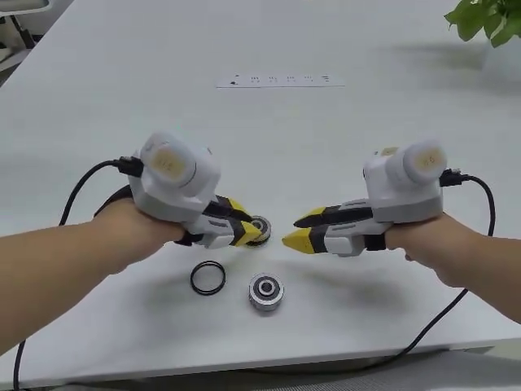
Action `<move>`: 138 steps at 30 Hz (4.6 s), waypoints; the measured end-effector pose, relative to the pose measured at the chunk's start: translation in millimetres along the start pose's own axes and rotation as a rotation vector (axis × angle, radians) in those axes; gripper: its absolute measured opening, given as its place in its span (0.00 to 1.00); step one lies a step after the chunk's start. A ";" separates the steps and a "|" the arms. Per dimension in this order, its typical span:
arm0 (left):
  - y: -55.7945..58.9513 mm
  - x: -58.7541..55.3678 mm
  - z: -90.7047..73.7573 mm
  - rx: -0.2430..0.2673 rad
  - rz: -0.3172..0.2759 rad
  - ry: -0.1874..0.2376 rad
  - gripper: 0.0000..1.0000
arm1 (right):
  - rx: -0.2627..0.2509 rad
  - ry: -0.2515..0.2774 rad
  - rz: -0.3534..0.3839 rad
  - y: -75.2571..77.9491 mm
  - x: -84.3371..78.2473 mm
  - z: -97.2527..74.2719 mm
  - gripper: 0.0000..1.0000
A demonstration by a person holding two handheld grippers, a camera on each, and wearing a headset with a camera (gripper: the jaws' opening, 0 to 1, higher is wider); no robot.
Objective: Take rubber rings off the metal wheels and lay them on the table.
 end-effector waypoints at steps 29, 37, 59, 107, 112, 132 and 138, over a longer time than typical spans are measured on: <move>-1.3 0.6 2.2 0.037 -0.008 0.000 0.07 | -0.006 -0.037 -0.104 -12.4 2.9 23.6 0.25; -1.6 -0.5 3.2 0.046 -0.012 0.003 0.07 | -0.032 -0.035 -0.138 -10.3 2.9 33.1 0.27; 2.2 1.9 2.2 0.057 -0.018 -0.003 0.07 | -0.053 -0.015 -0.198 -10.7 4.5 44.6 0.25; 0.6 -0.6 2.9 0.067 -0.030 -0.004 0.07 | -0.019 -0.024 -0.202 -7.4 1.2 31.2 0.12; 0.1 -1.1 3.5 0.068 -0.032 -0.004 0.07 | -0.015 -0.027 -0.210 -6.8 1.5 31.0 0.12; 0.8 -0.3 2.7 0.069 -0.035 -0.006 0.07 | -0.018 -0.026 -0.121 0.0 0.1 30.4 0.00; 1.5 -0.2 2.4 0.072 -0.036 -0.006 0.07 | -0.017 -0.020 -0.055 0.7 0.4 30.1 0.00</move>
Point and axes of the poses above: the centre of the closed fingertips' face, and the gripper's own axes: z roughly forward along the fingers, y roughly to its right, x roughly out of its top, the point moved 6 cm from there along -z, roughly backward along the fingers, and after that the axes turned 15 degrees about z, right-handed, at the moved point
